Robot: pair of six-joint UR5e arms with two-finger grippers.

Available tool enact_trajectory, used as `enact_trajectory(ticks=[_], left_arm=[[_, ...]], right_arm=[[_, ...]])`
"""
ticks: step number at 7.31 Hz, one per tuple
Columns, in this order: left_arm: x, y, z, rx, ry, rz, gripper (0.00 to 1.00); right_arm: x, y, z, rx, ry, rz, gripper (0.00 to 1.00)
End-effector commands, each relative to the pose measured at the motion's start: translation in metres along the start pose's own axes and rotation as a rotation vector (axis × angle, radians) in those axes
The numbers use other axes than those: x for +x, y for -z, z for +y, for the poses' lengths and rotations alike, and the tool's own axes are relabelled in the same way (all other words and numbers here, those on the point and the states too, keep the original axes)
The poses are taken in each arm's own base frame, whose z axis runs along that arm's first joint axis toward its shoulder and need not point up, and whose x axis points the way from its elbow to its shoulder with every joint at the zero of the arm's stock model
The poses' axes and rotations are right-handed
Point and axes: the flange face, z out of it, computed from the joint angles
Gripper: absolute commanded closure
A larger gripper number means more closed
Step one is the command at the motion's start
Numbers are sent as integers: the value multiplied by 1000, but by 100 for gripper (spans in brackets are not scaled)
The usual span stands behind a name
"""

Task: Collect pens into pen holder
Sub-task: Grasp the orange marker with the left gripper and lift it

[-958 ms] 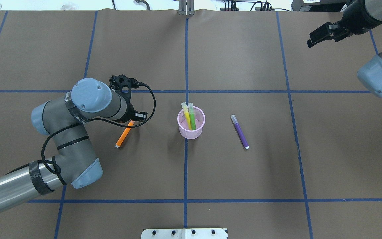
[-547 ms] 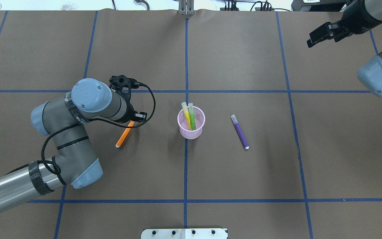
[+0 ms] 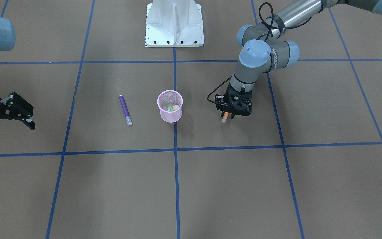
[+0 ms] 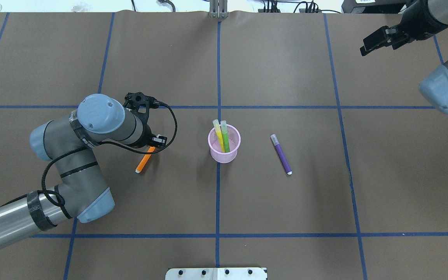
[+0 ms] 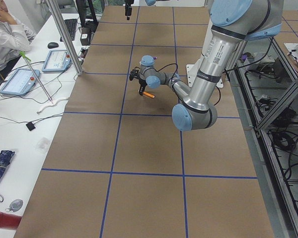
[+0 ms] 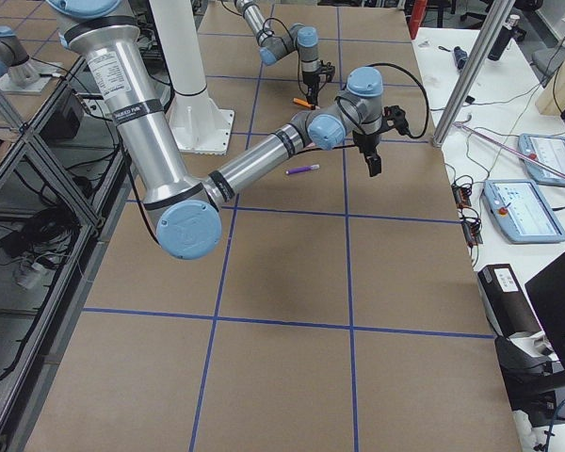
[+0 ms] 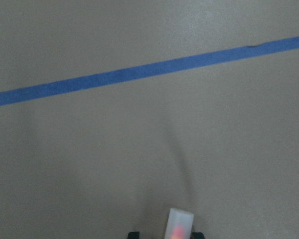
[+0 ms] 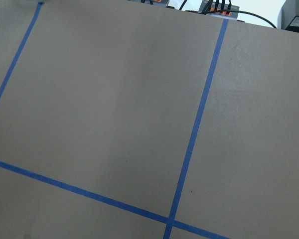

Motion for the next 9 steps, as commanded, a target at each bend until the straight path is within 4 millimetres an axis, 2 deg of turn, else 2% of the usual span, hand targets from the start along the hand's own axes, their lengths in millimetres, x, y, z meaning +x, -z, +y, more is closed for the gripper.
enact_trajectory(ticks=[1, 2, 3, 5, 6, 7, 8, 9], left_arm=[[2, 3, 1, -3, -4, 10, 77], [3, 3, 1, -1, -4, 10, 100], [7, 13, 0, 11, -9, 25, 100], [15, 46, -4, 58, -31, 66, 100], [27, 76, -10, 130, -130, 96, 100], [41, 98, -17, 258, -280, 130, 100], [51, 112, -21, 386, -307, 210, 100], [53, 126, -21, 492, -317, 288, 100]], right_arm=[[1, 0, 1, -1, -1, 1, 1], [2, 0, 0, 6, -1, 14, 1], [3, -1, 0, 6, 0, 16, 1], [2, 0, -1, 8, 0, 15, 1], [2, 0, -1, 8, 0, 15, 1], [1, 0, -1, 9, 1, 14, 1], [0, 0, 0, 8, 0, 14, 1], [0, 0, -1, 11, 2, 14, 1]])
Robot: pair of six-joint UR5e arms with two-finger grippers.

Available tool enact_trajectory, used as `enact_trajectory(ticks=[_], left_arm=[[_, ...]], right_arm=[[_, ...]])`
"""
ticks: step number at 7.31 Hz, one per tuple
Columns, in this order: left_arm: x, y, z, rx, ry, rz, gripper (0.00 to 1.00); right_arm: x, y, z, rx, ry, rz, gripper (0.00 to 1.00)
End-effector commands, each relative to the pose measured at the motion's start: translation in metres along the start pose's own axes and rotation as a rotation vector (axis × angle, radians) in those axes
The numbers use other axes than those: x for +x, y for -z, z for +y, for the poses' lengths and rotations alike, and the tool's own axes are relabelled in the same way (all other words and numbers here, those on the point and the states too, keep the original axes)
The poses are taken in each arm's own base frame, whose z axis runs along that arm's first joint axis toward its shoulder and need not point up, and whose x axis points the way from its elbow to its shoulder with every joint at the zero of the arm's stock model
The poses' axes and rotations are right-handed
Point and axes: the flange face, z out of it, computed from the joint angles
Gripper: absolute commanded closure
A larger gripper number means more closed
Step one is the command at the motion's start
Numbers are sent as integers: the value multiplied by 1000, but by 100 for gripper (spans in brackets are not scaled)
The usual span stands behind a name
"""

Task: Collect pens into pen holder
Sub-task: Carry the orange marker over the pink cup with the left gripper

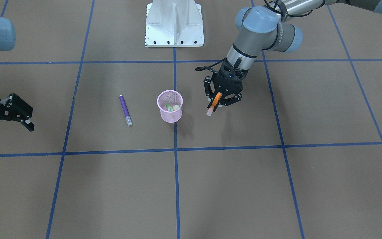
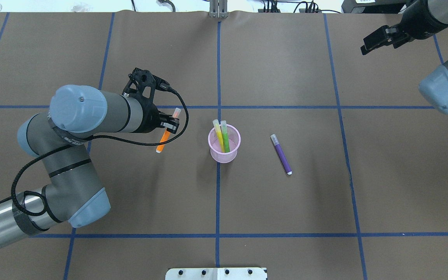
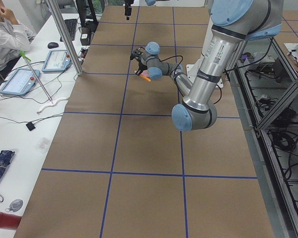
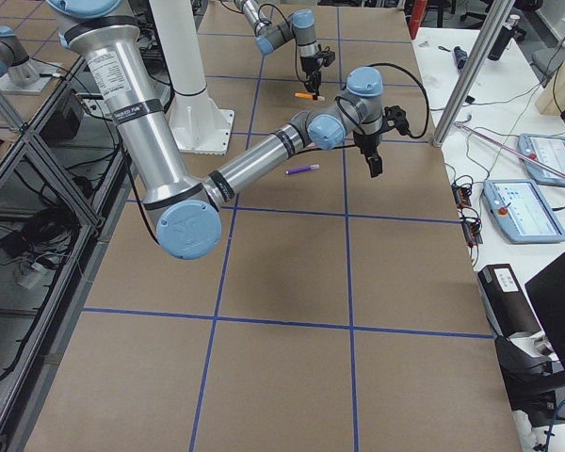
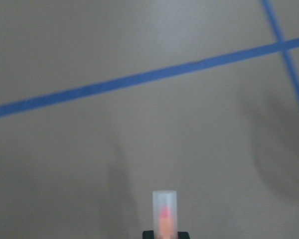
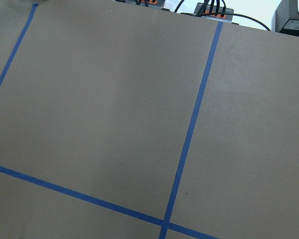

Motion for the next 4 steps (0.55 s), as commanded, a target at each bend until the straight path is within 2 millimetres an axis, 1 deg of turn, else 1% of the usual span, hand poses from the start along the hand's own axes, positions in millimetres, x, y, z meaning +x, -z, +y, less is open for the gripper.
enact_trajectory(ticks=[1, 2, 3, 4], left_arm=[[16, 25, -18, 264, -46, 129, 100], [30, 27, -13, 371, -54, 181, 100], [42, 18, 1, 468, -50, 231, 100], [63, 6, 0, 536, -42, 268, 100]], right_arm=[[-1, 0, 0, 2, 1, 1, 1], [-1, 0, 0, 1, 1, -1, 1], [-3, 0, 0, 2, 3, -1, 1], [-5, 0, -1, 3, 5, -2, 1]])
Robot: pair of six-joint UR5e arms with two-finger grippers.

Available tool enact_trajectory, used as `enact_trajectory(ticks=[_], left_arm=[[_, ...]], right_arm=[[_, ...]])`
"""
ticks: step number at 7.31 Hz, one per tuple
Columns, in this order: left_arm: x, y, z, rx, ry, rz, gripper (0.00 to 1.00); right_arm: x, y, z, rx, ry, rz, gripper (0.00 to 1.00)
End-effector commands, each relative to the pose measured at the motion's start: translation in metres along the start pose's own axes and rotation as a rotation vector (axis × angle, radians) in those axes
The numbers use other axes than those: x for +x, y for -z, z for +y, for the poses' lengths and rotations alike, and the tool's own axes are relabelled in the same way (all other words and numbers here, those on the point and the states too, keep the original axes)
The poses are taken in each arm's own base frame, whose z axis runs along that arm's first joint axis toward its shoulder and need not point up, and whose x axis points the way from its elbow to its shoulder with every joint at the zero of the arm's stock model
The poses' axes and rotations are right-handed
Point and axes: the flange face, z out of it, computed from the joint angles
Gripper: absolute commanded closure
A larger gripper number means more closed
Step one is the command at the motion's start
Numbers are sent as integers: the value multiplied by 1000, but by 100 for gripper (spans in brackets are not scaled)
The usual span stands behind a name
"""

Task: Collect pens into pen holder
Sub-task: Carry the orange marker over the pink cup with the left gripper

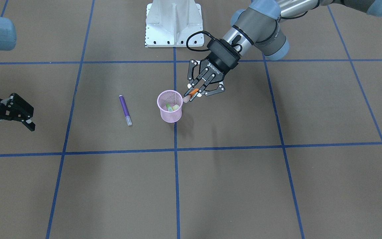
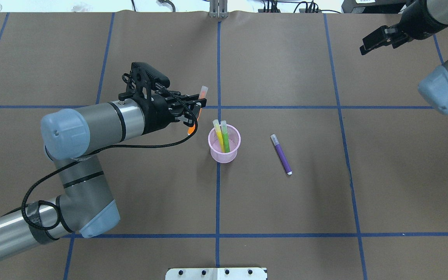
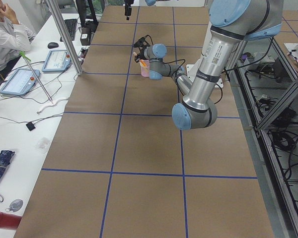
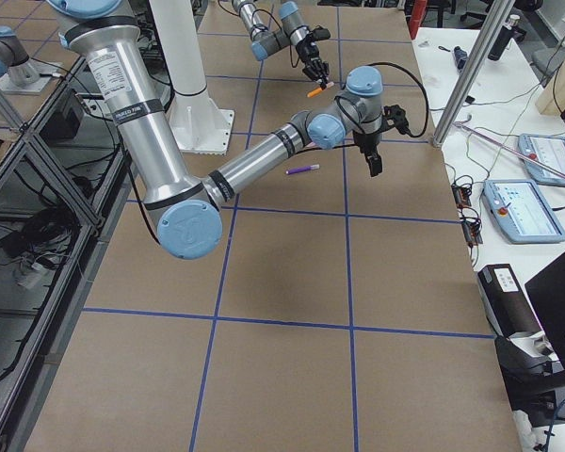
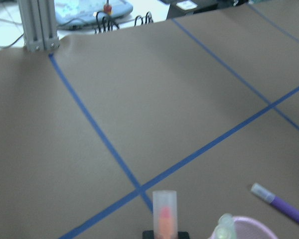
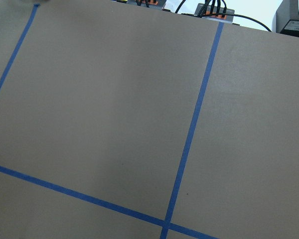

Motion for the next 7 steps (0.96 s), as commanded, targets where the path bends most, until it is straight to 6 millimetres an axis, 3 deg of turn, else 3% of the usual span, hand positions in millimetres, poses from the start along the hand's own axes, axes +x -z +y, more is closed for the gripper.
enact_trajectory(ticks=[1, 2, 5, 6, 7], left_arm=[[36, -27, 11, 112, 8, 64, 100], [48, -31, 13, 120, -3, 75, 100], [30, -41, 31, 166, -92, 50, 100], [29, -46, 32, 166, -92, 44, 94], [26, -54, 37, 155, -95, 32, 82]], right_arm=[[-3, -1, -1, -1, 4, -2, 1], [-4, -2, -1, -2, 5, -2, 1], [-4, -4, -2, -3, 5, 0, 1], [-4, -6, -1, -7, 3, 1, 1], [-3, -7, -1, -8, 2, 2, 1]])
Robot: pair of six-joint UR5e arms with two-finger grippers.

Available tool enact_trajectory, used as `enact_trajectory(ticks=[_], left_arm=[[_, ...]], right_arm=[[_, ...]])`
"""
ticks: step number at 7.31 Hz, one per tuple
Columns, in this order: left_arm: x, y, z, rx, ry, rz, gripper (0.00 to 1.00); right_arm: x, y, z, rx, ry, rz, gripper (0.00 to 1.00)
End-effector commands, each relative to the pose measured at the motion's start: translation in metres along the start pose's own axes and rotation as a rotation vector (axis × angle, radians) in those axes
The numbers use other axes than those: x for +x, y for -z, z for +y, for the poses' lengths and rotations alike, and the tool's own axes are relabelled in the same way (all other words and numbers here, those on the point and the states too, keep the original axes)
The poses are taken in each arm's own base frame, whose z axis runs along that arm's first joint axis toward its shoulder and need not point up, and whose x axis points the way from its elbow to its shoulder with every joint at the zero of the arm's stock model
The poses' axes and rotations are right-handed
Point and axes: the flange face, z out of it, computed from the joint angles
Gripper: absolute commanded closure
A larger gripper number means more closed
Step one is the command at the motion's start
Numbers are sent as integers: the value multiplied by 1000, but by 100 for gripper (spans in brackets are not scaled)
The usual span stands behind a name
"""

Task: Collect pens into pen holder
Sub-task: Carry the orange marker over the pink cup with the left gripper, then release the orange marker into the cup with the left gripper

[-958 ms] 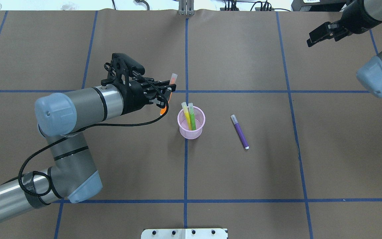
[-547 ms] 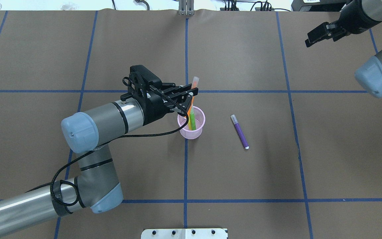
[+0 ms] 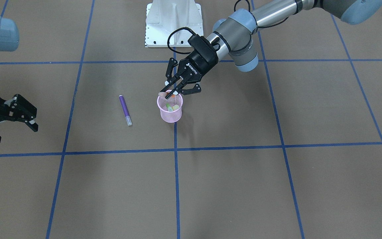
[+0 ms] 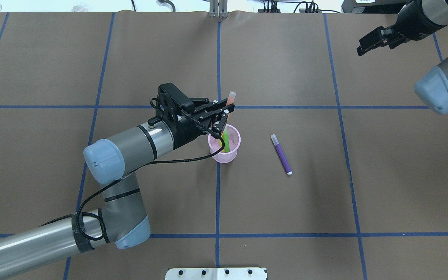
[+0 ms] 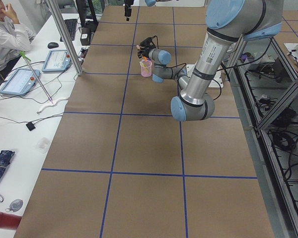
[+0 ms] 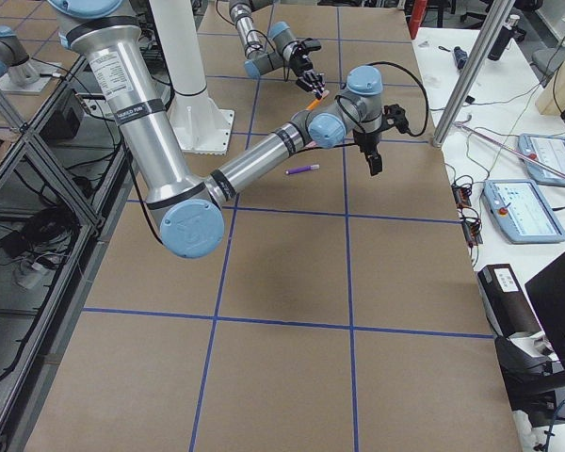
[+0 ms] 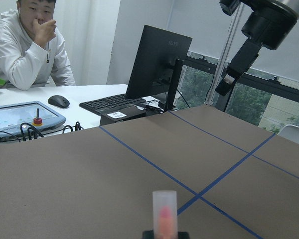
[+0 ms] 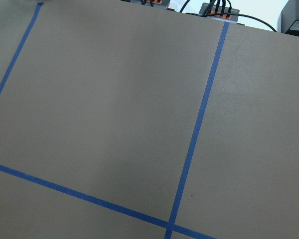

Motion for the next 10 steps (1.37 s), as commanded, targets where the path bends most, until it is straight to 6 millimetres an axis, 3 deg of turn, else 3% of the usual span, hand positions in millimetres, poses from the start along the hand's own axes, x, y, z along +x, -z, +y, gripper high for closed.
enact_trajectory(ticks=[1, 2, 3, 6, 7, 10], left_arm=[[-4, -8, 8, -12, -8, -12, 60], [-7, -10, 14, -23, -10, -20, 13], [-9, -11, 16, -26, -10, -24, 1], [-2, -7, 1, -24, -9, -11, 1], [4, -6, -13, -66, -15, 1, 2], [18, 32, -103, -293, -60, -149, 2]], right_arm=[[0, -1, -1, -1, 0, 0, 1], [0, -1, -1, -1, 0, 0, 1], [-1, 0, -1, 0, 1, 0, 1], [-4, 3, -1, 6, 3, -4, 1], [-6, 5, -2, 9, -5, -6, 1], [-16, 7, 0, 14, -57, -18, 1]])
